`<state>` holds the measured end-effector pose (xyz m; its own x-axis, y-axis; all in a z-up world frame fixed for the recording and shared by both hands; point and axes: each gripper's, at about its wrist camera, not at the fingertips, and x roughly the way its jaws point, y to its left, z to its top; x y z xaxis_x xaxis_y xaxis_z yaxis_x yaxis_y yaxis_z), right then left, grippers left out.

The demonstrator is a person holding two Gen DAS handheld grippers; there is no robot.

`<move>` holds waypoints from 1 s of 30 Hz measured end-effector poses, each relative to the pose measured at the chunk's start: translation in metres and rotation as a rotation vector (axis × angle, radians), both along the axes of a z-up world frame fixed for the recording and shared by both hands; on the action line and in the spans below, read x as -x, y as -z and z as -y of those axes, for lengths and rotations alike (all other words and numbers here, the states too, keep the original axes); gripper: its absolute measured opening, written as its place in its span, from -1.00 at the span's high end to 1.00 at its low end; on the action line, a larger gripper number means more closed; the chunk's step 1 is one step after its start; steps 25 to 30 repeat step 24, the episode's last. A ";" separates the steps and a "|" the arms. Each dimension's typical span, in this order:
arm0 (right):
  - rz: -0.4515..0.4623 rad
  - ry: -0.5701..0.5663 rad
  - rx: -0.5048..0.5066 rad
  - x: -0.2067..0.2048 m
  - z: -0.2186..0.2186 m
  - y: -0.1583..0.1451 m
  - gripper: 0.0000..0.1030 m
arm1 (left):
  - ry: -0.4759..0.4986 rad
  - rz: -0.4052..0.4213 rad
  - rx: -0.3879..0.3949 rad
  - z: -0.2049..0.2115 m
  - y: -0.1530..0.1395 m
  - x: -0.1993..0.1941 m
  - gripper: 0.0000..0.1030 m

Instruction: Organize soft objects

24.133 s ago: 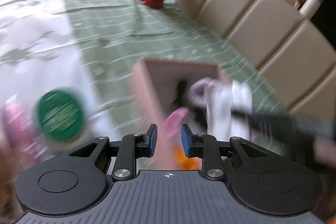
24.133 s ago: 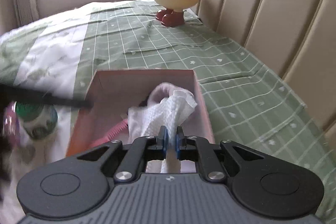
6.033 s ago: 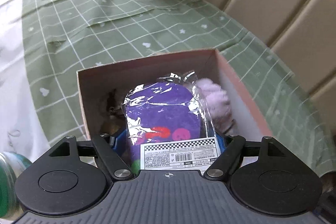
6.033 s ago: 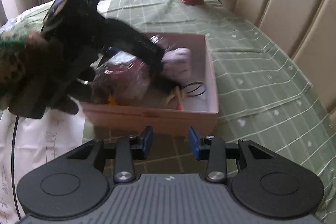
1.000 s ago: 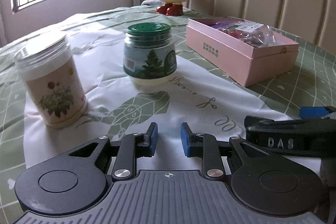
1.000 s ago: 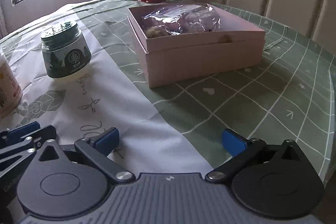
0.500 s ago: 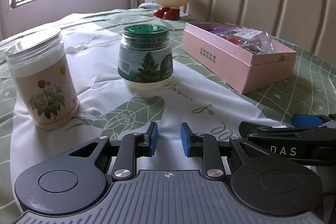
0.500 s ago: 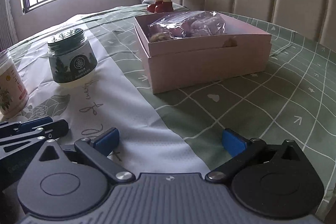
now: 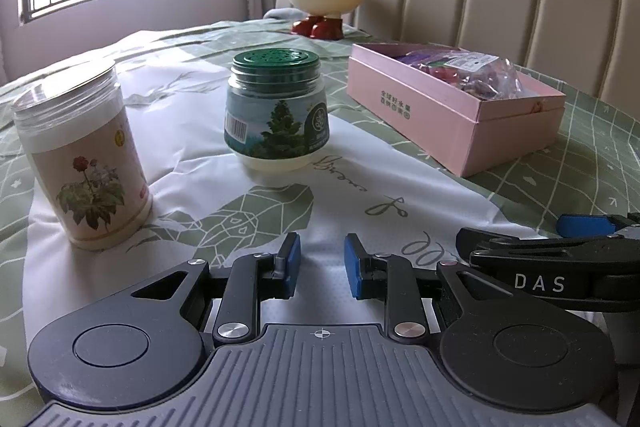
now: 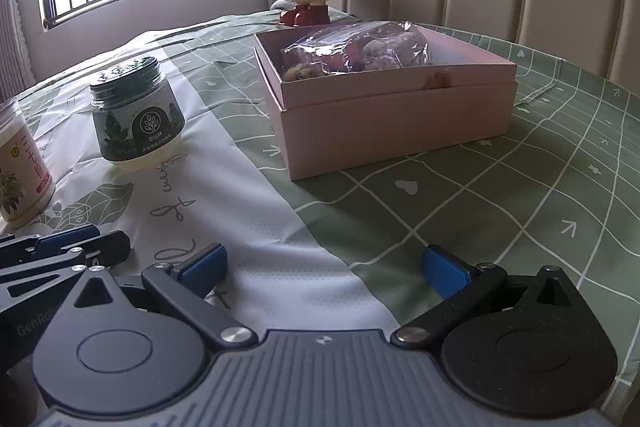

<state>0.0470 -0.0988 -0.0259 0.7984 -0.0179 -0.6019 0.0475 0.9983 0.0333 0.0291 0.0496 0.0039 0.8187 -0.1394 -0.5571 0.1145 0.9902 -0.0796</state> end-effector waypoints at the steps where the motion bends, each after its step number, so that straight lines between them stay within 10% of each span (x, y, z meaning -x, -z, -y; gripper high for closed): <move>1: 0.000 0.000 0.000 0.000 0.000 0.000 -1.00 | 0.000 0.001 -0.007 0.000 0.000 0.000 0.47; 30: 0.001 0.001 -0.002 0.000 0.000 0.000 -1.00 | 0.012 0.004 -0.002 -0.002 0.001 0.000 0.48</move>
